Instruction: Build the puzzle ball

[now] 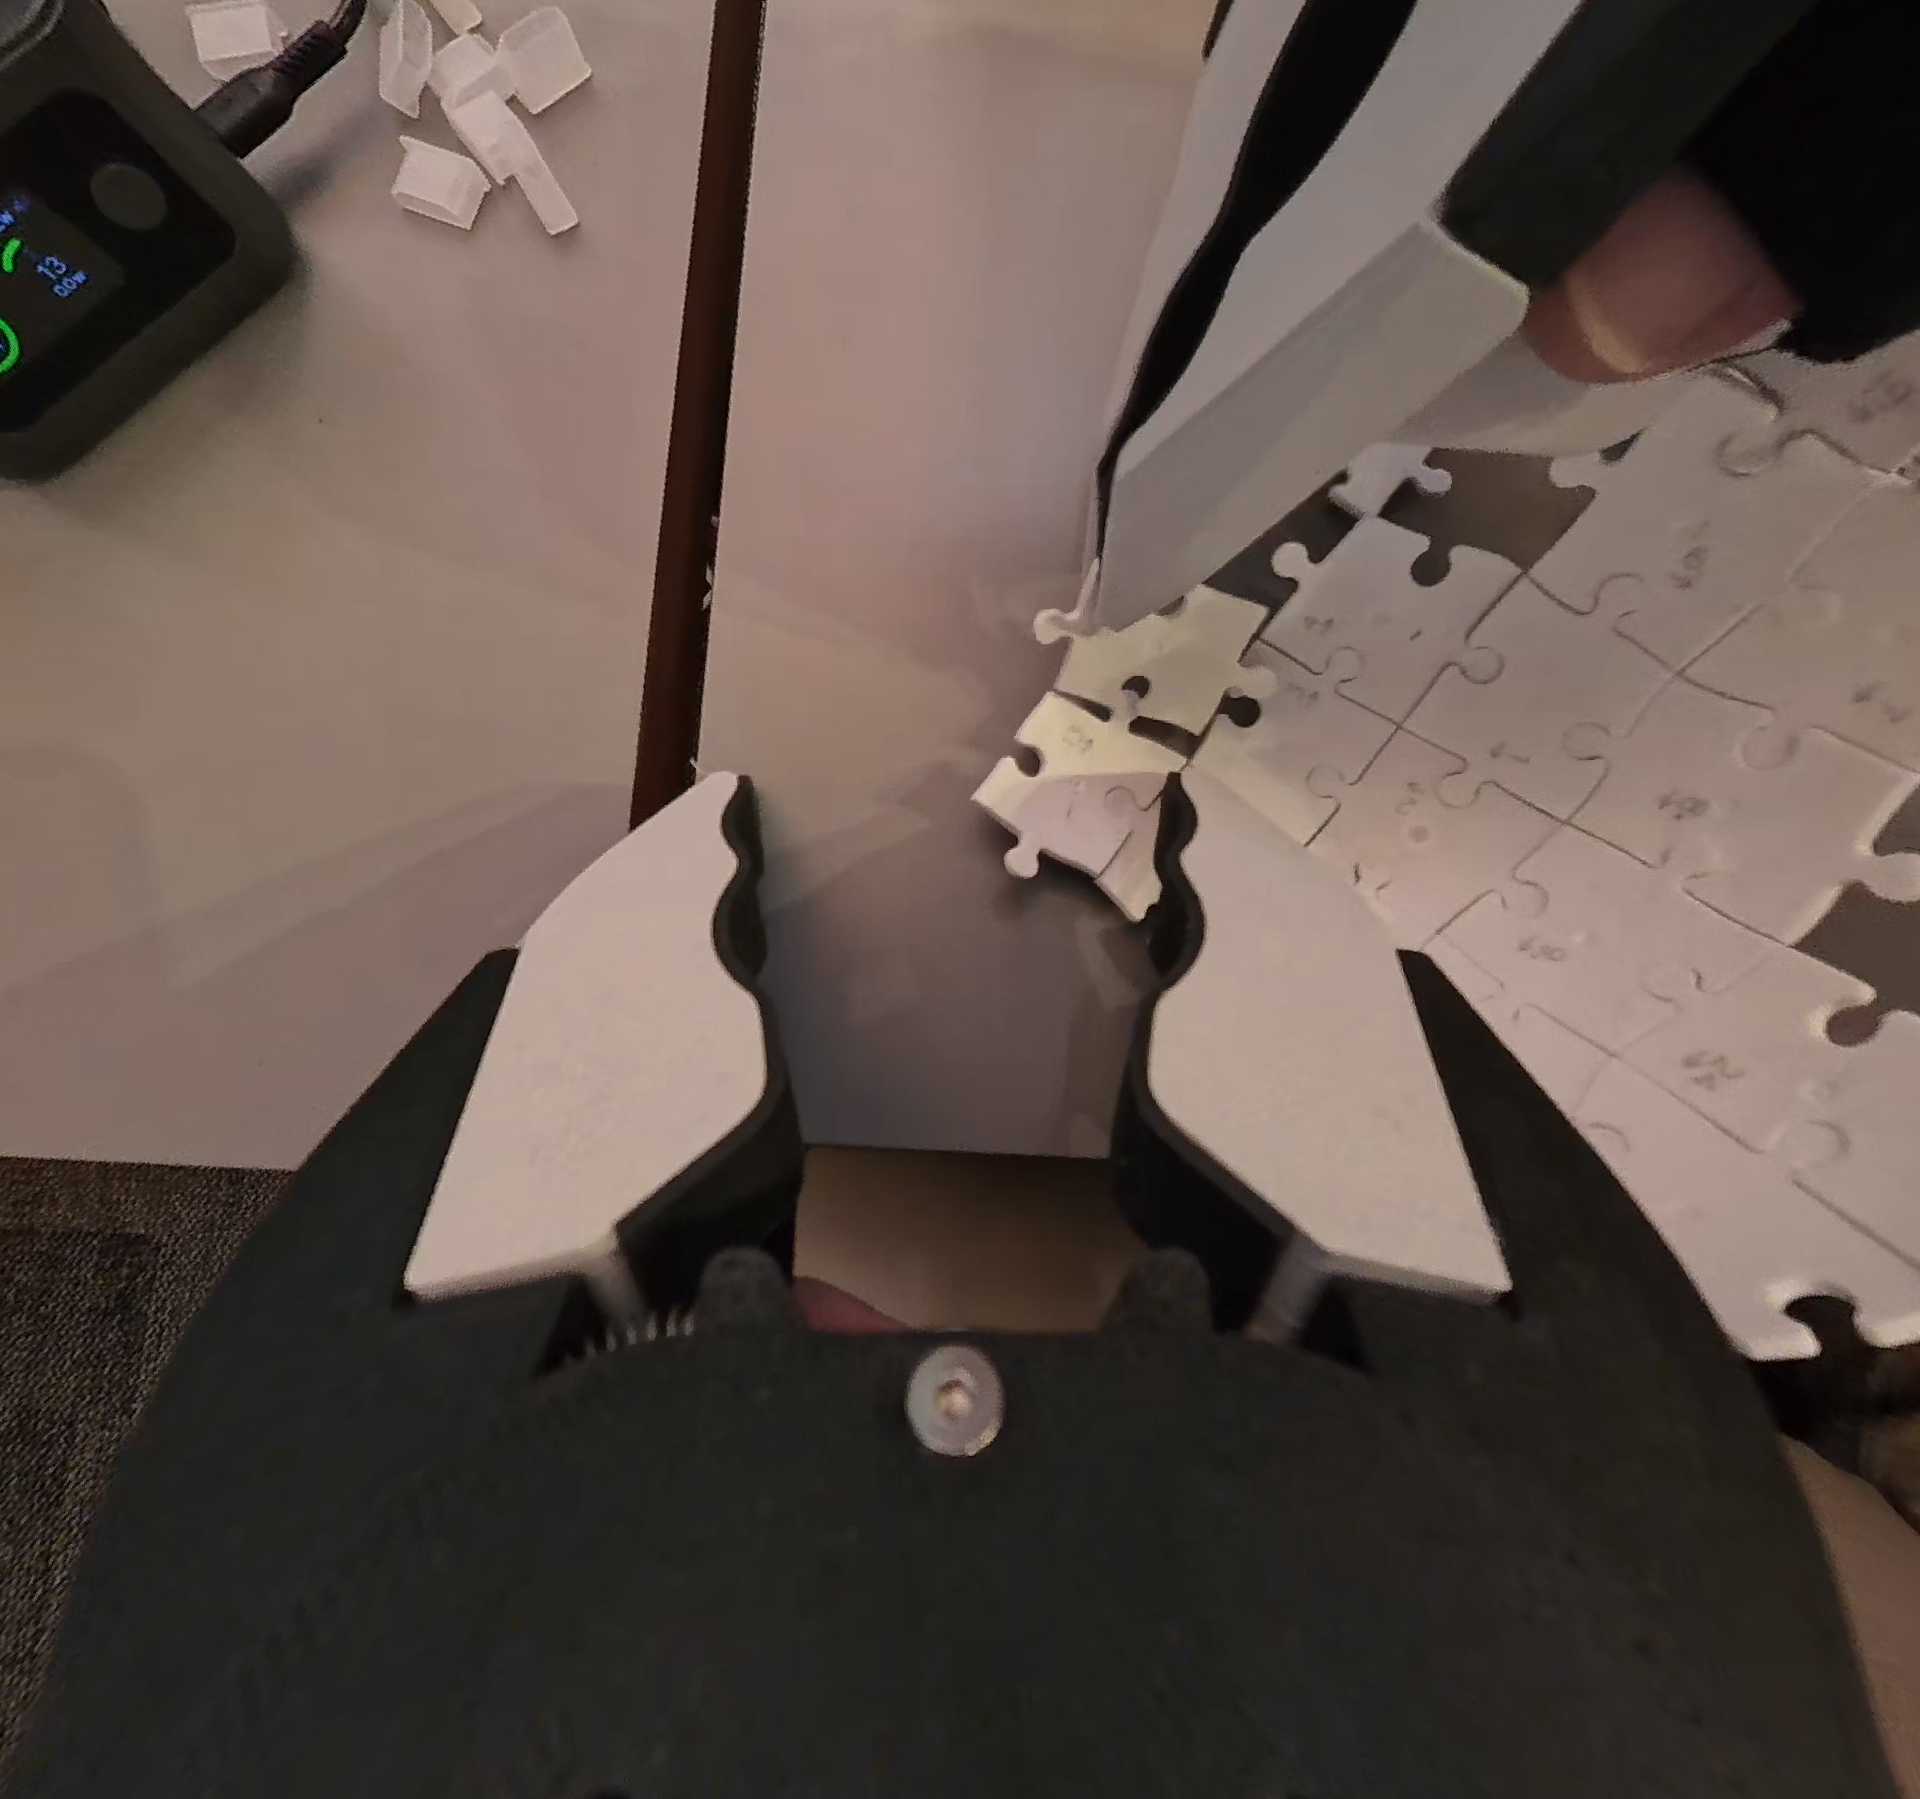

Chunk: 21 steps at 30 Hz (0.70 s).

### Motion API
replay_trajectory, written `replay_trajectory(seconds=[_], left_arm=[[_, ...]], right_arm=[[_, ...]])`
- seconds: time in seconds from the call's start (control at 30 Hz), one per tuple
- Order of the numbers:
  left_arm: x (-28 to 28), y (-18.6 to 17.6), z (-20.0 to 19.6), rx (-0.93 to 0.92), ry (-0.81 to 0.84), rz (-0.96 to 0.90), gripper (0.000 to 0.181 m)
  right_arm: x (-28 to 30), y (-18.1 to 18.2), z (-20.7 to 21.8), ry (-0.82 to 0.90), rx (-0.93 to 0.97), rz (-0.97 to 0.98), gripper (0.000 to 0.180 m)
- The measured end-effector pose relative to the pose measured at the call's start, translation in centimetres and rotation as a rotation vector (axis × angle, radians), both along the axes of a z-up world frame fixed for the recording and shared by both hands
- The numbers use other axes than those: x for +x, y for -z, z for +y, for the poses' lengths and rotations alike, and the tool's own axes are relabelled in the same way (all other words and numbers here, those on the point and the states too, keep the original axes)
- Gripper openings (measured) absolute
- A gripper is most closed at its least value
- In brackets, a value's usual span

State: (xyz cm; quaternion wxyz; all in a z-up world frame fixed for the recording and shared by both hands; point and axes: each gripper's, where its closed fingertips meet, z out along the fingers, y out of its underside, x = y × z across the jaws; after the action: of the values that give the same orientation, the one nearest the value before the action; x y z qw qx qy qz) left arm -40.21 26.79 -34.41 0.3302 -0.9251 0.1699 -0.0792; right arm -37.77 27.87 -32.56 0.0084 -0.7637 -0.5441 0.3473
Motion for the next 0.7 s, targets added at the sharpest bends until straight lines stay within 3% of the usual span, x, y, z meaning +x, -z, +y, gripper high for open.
replay_trajectory(seconds=[0.47, 0.7], left_arm=[[0.0, 0.0, 0.1, 0.002, -0.001, -0.001, 0.073], [-0.1, 0.0, 0.2, 0.004, -0.002, -0.002, 0.073]], right_arm=[[0.5, 0.7, 0.2, 0.009, -0.003, -0.089, 0.01], [1.6, 0.7, 0.5, -0.152, 0.164, -0.192, 0.007]])
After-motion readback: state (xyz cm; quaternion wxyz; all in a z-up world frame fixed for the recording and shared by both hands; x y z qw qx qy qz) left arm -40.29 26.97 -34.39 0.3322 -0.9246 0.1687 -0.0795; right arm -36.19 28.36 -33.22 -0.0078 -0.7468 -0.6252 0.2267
